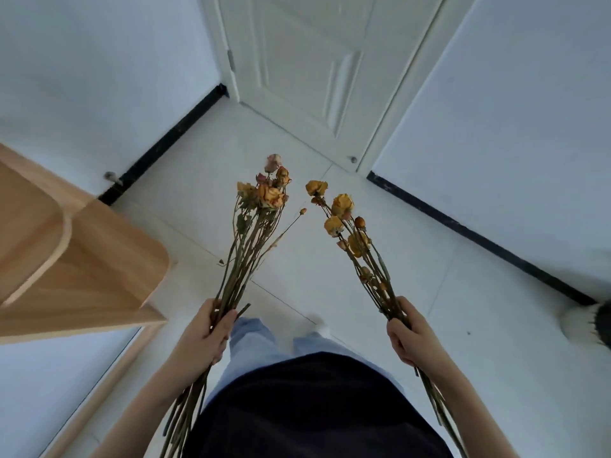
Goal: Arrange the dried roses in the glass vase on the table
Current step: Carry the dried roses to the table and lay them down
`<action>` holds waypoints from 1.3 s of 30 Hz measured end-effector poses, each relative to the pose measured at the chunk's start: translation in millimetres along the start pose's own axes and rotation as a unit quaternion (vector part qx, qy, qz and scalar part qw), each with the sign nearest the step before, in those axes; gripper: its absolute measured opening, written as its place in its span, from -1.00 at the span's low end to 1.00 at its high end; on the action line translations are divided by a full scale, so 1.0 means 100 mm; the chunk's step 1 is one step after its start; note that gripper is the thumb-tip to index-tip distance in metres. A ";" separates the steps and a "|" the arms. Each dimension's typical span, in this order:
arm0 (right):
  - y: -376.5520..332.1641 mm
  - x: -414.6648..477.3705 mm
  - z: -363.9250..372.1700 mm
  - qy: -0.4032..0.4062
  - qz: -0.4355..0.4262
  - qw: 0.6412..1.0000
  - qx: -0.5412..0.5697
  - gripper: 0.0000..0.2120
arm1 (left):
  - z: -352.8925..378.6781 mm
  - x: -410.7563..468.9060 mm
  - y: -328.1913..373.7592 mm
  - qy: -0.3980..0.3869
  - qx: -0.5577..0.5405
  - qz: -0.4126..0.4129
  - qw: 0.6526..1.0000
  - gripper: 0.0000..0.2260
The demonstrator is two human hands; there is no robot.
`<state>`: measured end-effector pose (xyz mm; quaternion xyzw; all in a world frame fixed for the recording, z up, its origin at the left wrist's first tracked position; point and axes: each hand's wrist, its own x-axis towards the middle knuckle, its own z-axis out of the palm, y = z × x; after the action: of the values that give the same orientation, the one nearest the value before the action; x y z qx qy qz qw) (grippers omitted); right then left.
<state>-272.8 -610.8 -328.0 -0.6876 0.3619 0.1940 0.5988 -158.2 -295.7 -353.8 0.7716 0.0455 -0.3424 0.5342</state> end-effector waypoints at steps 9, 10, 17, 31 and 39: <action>0.94 -0.56 -0.87 0.143 0.052 0.980 0.127 -0.84 | 1.20 0.42 0.59 -0.152 0.107 0.041 0.982 -0.88; 1.02 -0.62 -0.92 0.161 0.057 0.974 0.148 -0.82 | 1.31 0.48 0.65 -0.175 0.123 0.046 0.976 -0.87; 1.49 -0.92 -1.15 0.286 0.099 0.912 0.277 -0.83 | 2.28 0.97 1.24 -0.329 0.250 0.072 0.908 -0.98; 1.85 -1.09 -1.89 0.469 0.168 0.733 0.463 -0.81 | 5.03 1.64 2.29 -0.533 0.389 0.079 0.747 -0.84; 2.24 -1.32 -2.28 0.521 0.203 0.652 0.512 -0.79 | 6.42 1.34 2.32 -0.605 0.448 0.073 0.654 -0.83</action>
<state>-561.7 -800.3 -340.8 -0.1696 0.7865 -0.2958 0.5149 -262.9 -983.4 -372.3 0.5404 -0.5034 -0.6719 0.0564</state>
